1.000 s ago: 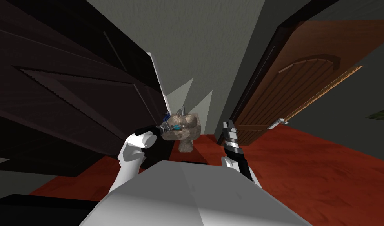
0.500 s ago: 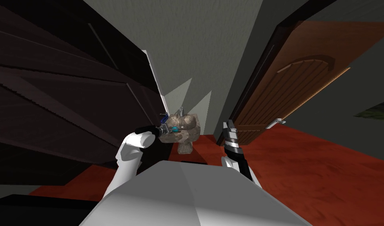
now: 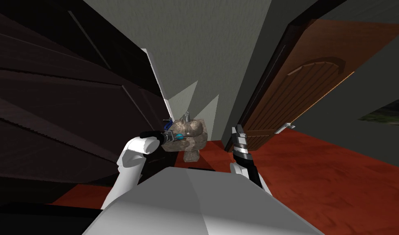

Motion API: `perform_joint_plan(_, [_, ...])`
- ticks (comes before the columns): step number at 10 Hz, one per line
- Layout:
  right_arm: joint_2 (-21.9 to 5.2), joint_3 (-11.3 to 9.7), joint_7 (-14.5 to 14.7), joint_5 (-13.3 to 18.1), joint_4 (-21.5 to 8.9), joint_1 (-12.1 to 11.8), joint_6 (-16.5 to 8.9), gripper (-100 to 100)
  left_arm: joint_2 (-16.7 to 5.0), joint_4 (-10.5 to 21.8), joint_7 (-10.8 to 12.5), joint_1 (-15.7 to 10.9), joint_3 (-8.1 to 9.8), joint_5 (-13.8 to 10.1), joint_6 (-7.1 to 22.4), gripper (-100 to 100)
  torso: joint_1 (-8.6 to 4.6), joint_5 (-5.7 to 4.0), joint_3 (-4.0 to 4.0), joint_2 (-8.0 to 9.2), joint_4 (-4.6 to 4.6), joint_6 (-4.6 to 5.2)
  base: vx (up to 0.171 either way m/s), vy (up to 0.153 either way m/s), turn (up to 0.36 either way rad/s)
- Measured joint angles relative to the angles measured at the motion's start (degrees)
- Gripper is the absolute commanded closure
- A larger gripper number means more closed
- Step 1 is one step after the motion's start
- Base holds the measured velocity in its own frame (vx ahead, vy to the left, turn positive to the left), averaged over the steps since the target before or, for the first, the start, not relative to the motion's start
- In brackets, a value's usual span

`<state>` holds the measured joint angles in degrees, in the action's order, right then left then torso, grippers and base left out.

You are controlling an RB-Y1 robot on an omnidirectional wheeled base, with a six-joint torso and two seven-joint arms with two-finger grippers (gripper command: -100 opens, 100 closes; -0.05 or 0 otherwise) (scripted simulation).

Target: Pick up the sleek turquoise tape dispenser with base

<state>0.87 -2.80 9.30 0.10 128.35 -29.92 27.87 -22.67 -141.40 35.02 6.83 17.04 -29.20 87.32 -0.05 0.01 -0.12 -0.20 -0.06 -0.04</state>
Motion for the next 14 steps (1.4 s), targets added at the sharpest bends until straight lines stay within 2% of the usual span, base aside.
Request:
perform_joint_plan(8, [0.0, 0.0, 0.0, 0.0, 0.0, 0.0, 0.0, 0, -4.1, -1.5, 3.0, 0.0, 1.06, -2.6, 13.1, -100, -0.04, -0.01, -0.05, -0.1, -0.02, 0.0, 0.071, -0.007, -0.04])
perform_joint_plan(14, [0.0, 0.0, 0.0, 0.0, 0.0, 0.0, 0.0, 0, -6.3, -4.4, 4.5, 1.1, 2.05, -4.4, 23.0, -100, -0.01, 0.0, -0.03, -0.05, -0.01, 0.0, 0.063, -0.004, -0.028])
